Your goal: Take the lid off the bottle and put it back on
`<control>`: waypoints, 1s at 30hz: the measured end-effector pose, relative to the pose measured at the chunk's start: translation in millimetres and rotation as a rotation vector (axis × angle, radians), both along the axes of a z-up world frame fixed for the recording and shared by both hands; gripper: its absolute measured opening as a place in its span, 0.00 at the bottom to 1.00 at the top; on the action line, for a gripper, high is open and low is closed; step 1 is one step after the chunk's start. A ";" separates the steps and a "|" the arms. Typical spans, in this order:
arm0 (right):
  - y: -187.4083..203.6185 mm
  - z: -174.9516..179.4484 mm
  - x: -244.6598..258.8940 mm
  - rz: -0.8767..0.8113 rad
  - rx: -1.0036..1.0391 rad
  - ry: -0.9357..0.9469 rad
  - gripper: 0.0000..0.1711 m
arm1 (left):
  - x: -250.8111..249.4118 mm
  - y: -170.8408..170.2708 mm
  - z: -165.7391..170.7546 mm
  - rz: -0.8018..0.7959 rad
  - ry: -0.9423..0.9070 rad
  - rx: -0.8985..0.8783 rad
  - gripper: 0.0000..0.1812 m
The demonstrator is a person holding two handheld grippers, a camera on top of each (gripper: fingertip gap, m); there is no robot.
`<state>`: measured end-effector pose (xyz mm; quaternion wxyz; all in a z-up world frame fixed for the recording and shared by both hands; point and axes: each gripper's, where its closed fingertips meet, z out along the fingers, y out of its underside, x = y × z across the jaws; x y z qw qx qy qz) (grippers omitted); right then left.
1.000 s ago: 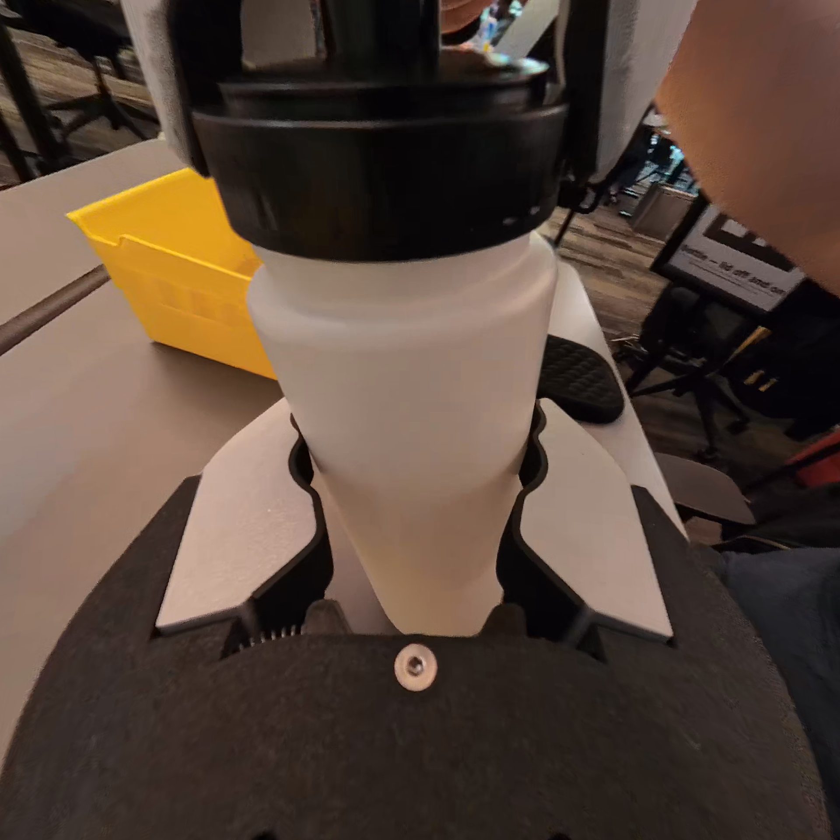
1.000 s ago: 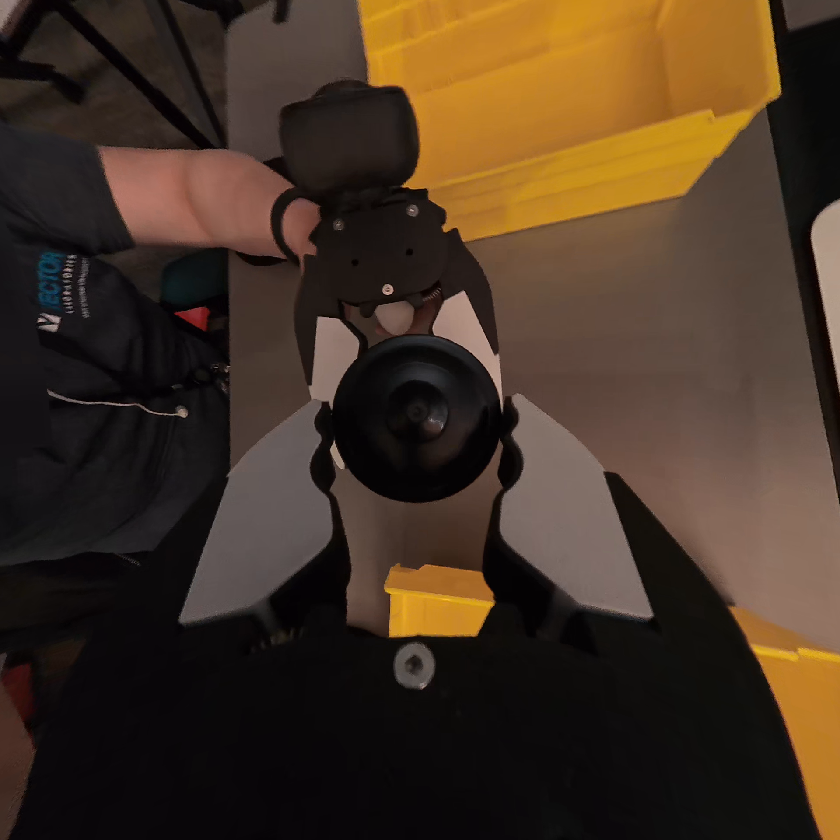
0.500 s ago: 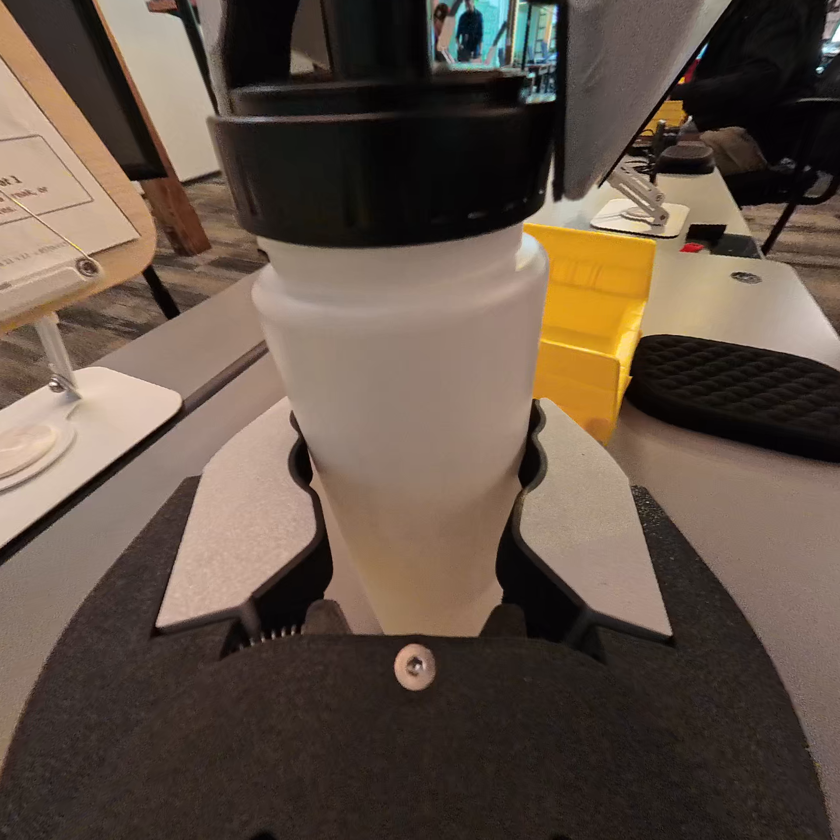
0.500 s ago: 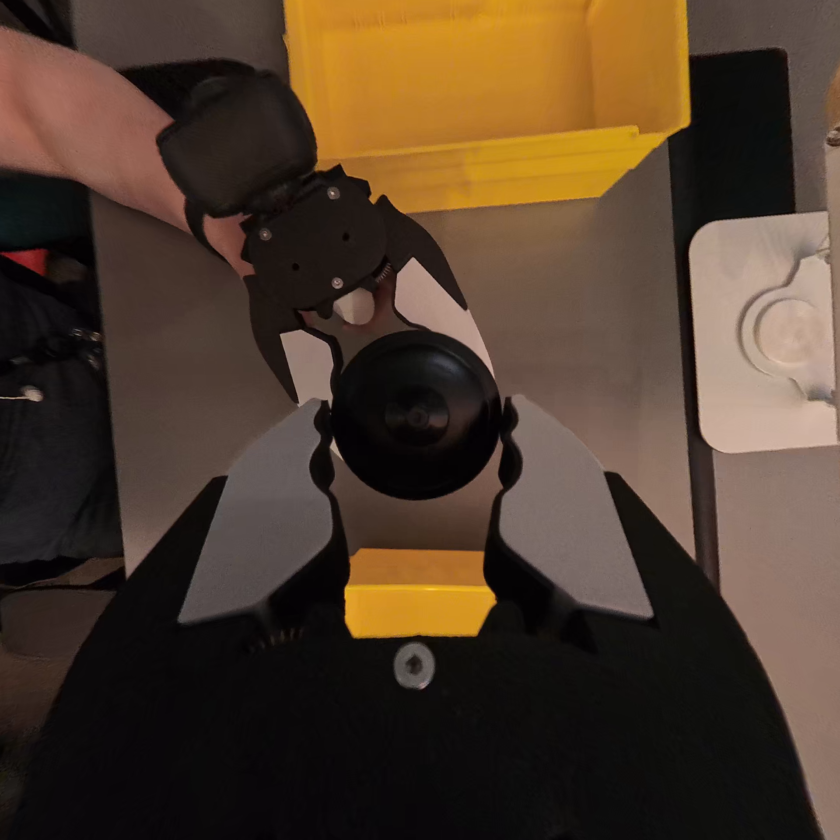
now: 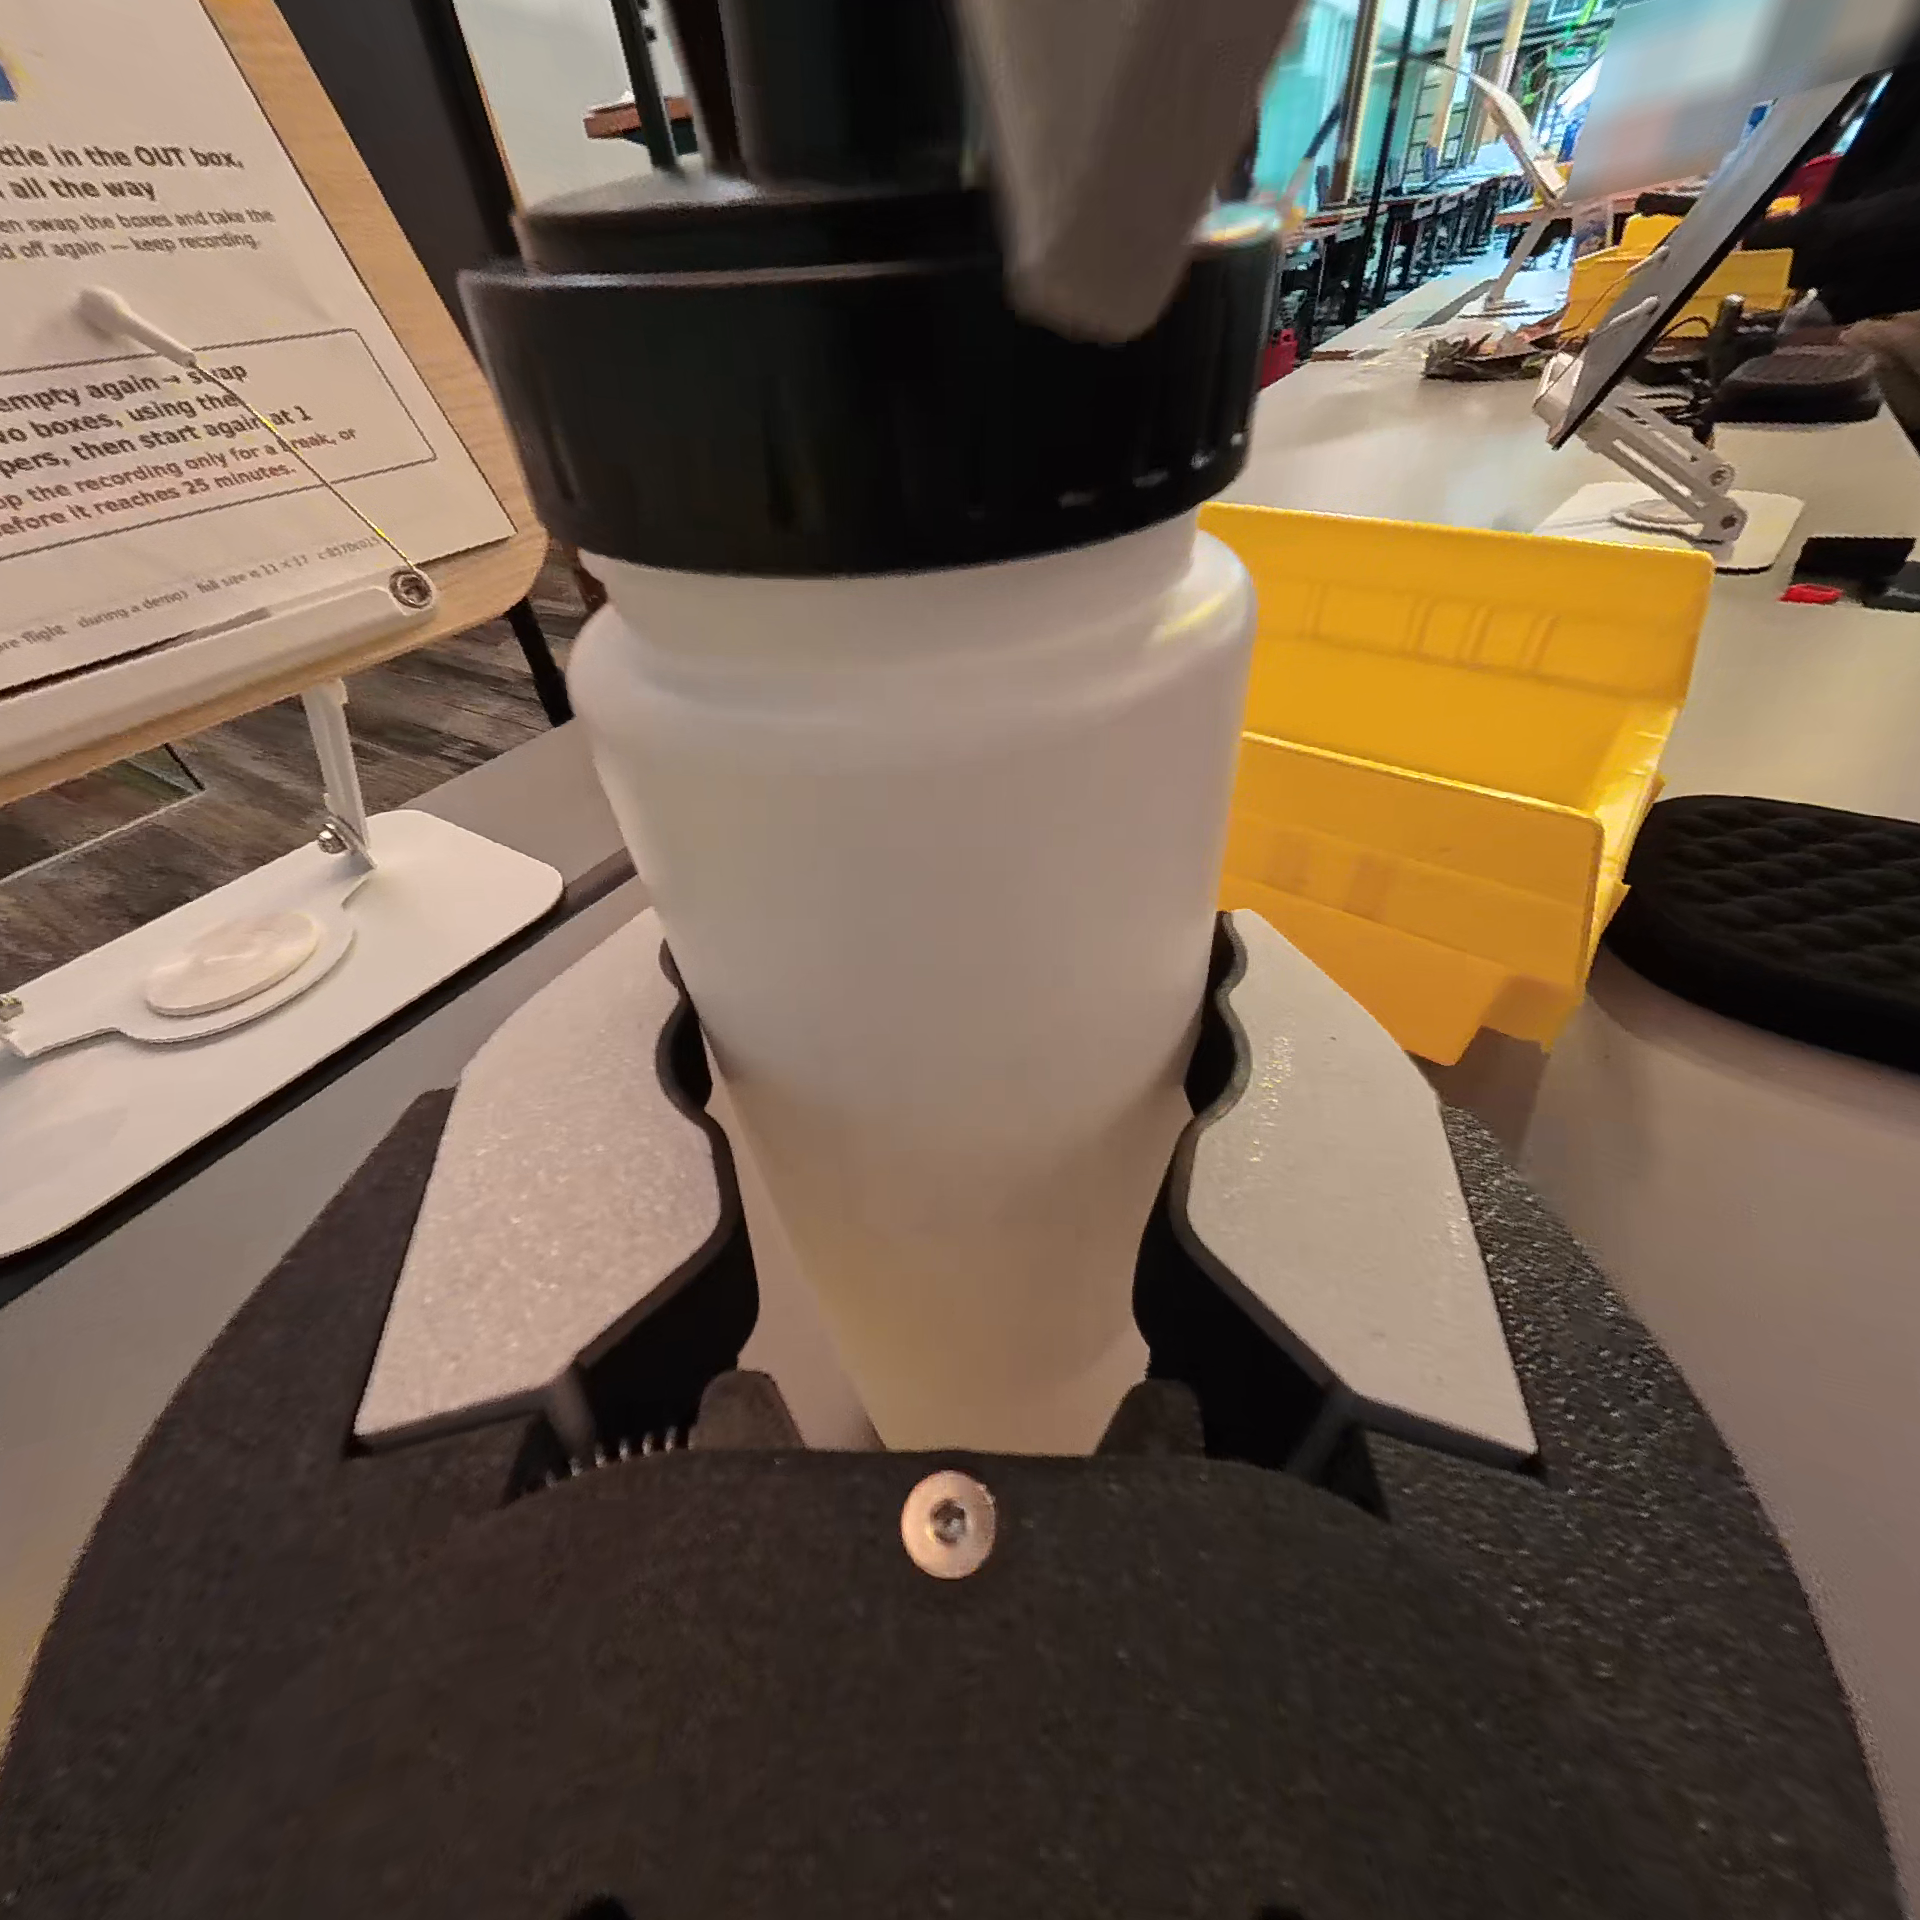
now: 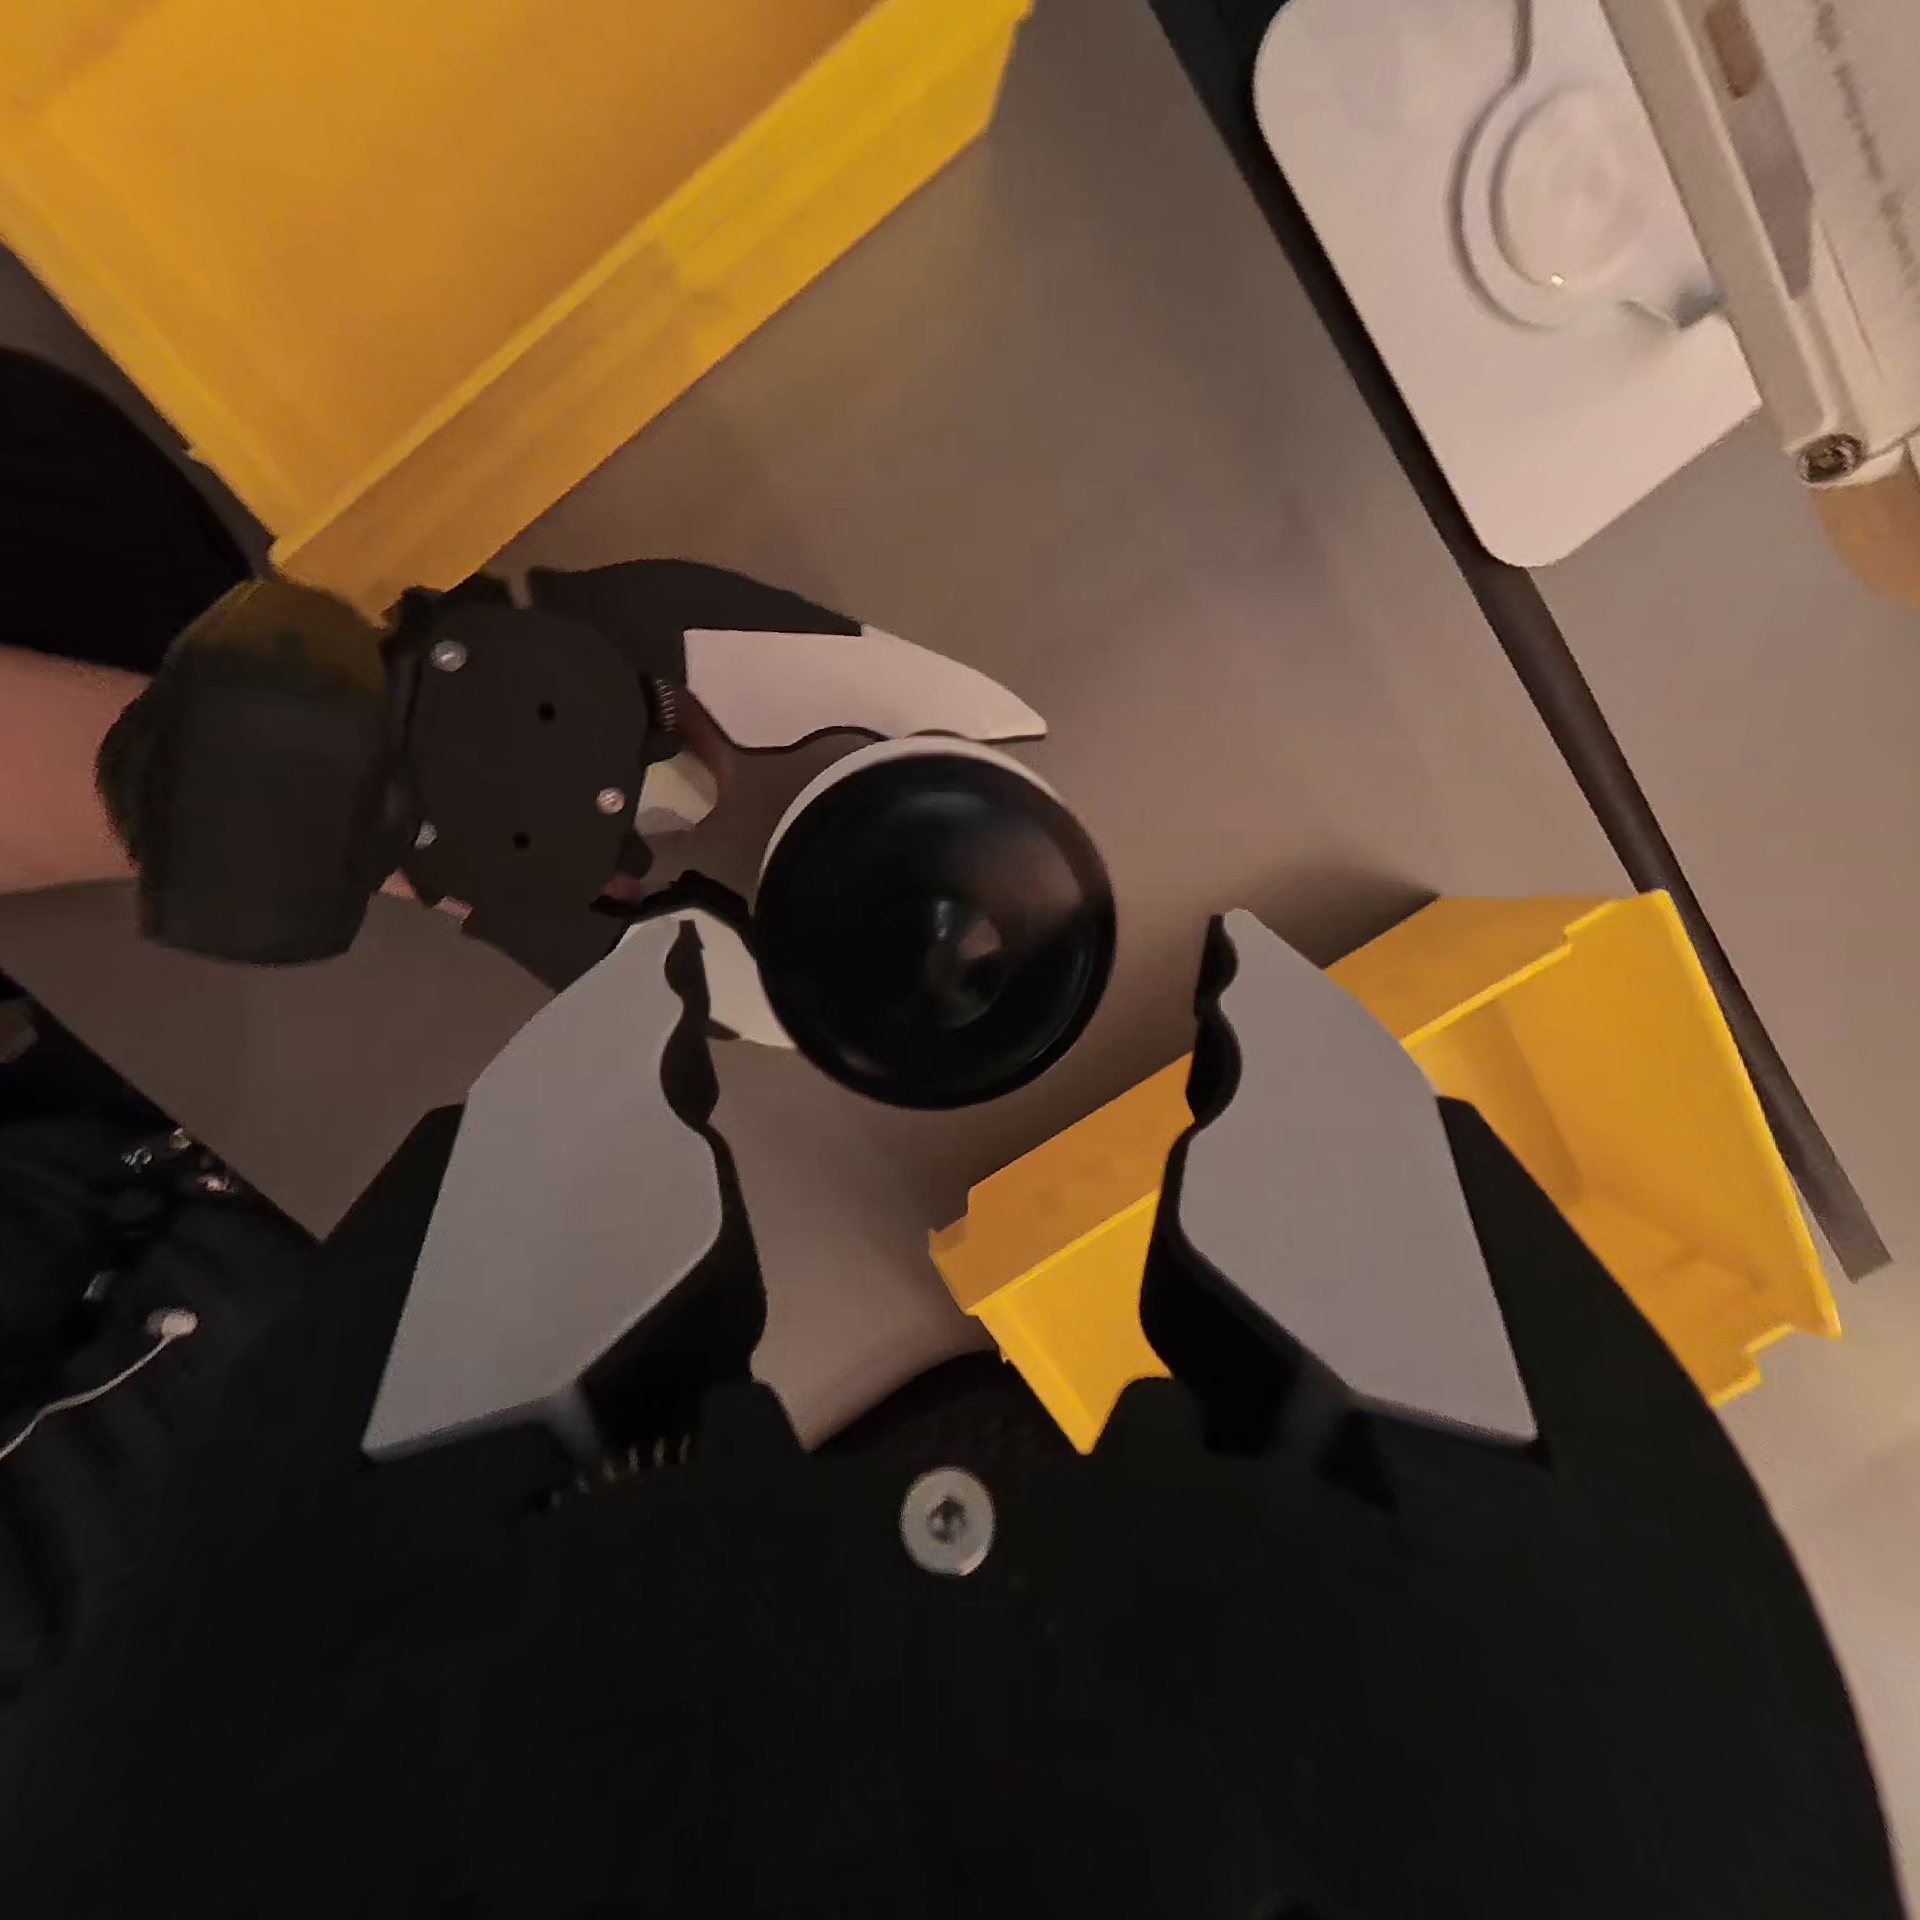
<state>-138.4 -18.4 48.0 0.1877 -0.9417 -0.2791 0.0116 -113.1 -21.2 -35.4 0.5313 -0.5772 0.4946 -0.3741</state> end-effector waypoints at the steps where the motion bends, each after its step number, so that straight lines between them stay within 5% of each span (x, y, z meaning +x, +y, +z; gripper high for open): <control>1: 1.4 -2.0 0.1 -0.013 -0.006 -0.015 0.52 | -0.1 0.2 -0.1 0.006 0.000 0.002 0.51; 3: -2.5 -6.7 -1.8 -0.025 -0.055 -0.028 0.42 | -0.4 0.9 -0.5 0.014 0.004 0.001 0.51; 10: -6.7 -10.6 -0.8 0.025 -0.093 -0.144 0.42 | 1.4 -1.1 -1.2 -0.011 0.015 0.006 0.51; 30: -31.0 -10.3 1.0 0.767 -0.074 -0.039 0.42 | 10.1 -29.9 1.7 -0.222 -0.051 0.022 0.50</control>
